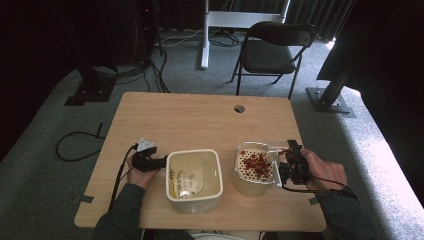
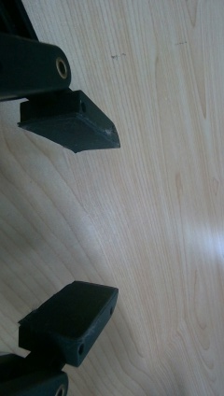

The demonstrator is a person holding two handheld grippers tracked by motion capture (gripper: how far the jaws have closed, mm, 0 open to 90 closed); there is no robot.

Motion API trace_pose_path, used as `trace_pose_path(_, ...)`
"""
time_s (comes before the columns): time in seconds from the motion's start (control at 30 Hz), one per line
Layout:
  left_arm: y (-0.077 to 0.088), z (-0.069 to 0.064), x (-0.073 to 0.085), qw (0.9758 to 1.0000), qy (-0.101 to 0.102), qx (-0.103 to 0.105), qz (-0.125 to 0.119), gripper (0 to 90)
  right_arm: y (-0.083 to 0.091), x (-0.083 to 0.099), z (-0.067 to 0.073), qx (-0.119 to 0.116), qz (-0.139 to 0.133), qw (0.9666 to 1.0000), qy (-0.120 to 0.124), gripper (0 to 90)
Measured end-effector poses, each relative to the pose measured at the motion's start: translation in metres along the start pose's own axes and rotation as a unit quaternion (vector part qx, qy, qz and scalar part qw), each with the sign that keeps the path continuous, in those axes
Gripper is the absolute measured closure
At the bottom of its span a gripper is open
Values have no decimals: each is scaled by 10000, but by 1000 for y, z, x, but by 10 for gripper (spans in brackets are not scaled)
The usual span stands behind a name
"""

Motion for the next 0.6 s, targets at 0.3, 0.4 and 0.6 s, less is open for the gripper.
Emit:
trace_pose_path(0.3,-1,0,1,10000,-19,-11,13,249,-2,2,3,-246,-263,9968,-713,433)
trace_pose_path(0.4,-1,0,1,10000,4,-10,1,249,-3,2,3,-339,-357,9945,-926,432)
trace_pose_path(0.6,-1,-1,2,10000,-12,0,19,249,-1,-2,2,-906,-839,9687,-2152,432)
Point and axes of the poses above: each handheld gripper's, and its own axes: y roughly backward along the jaws, x roughly out of its underside, z roughly to its left, the point moved 5 cm from there along -y, roughly forward along the jaws, and after that the axes turned 13 degrees about -y, right-handed, at the moved point
